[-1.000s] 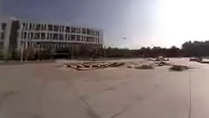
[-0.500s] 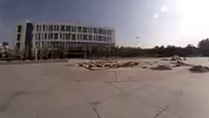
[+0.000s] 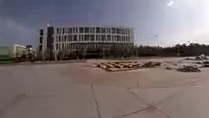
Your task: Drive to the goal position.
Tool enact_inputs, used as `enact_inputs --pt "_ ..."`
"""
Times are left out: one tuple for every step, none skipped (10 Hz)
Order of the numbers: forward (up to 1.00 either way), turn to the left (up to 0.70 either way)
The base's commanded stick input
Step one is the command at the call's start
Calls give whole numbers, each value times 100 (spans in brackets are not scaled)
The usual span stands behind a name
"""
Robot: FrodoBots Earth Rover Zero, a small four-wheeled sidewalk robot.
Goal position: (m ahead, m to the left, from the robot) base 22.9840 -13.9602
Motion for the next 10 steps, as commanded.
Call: enact_inputs --pt "70 0" --pt "70 0" --pt "70 0" --pt "70 0" --pt "70 0" --pt "70 0" --pt "70 0" --pt "70 0" --pt "70 -35" --pt "70 -35"
